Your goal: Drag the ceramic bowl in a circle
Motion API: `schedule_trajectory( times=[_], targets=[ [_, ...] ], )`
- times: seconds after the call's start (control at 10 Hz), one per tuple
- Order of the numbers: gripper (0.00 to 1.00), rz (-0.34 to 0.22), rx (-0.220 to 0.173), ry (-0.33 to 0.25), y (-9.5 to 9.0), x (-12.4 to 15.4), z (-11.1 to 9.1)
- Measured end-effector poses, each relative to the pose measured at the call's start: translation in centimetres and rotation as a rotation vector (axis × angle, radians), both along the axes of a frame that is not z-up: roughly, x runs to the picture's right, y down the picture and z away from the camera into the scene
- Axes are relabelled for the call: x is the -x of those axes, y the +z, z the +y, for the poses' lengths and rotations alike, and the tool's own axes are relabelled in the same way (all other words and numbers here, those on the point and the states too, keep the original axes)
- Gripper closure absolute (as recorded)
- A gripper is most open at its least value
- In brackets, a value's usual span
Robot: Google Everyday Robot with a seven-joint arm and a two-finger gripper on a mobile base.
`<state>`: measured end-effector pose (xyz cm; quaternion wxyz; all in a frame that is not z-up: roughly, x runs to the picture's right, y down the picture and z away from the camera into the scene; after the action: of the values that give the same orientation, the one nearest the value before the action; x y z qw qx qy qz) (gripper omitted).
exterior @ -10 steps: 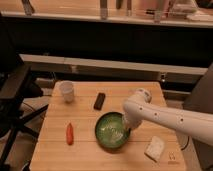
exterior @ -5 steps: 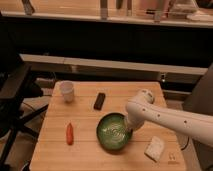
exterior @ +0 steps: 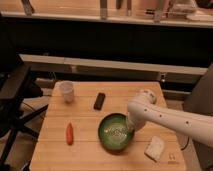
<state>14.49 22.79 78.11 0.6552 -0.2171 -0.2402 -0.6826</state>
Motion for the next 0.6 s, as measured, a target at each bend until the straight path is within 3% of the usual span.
schedule_trajectory(
  times=[0.6],
  targets=[
    [1.00,-0.013,0.004,-0.015,0.1,-1.4,0.1]
  ],
)
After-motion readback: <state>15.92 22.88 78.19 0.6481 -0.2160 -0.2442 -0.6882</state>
